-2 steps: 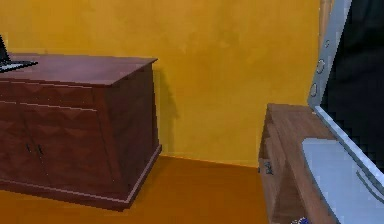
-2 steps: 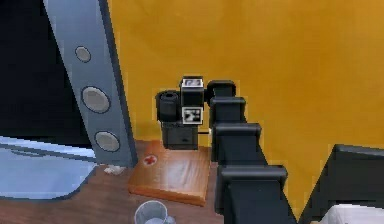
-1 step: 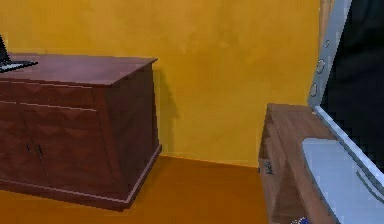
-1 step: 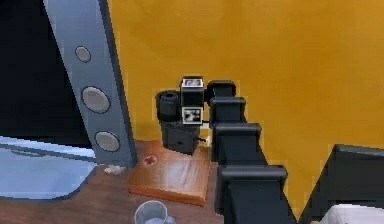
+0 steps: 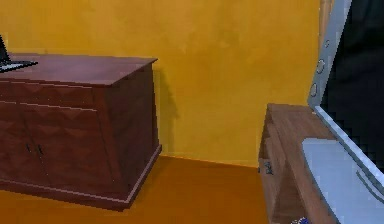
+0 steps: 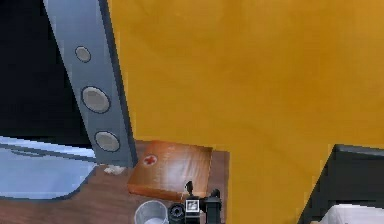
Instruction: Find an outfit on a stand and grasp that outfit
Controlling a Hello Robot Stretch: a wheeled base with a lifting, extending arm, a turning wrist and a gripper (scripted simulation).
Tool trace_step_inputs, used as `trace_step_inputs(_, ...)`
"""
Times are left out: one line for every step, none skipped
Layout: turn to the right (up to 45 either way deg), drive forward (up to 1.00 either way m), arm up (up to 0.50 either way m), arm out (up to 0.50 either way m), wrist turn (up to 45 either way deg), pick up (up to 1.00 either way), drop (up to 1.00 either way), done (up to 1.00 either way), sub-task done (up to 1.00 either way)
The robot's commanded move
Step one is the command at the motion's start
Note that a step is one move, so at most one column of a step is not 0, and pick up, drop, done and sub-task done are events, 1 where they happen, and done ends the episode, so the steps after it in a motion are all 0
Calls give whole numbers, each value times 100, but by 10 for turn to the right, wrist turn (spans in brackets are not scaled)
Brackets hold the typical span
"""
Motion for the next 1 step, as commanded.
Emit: trace_step_inputs(0, 0, 0, 0, 0, 100, 0, 0, 0)
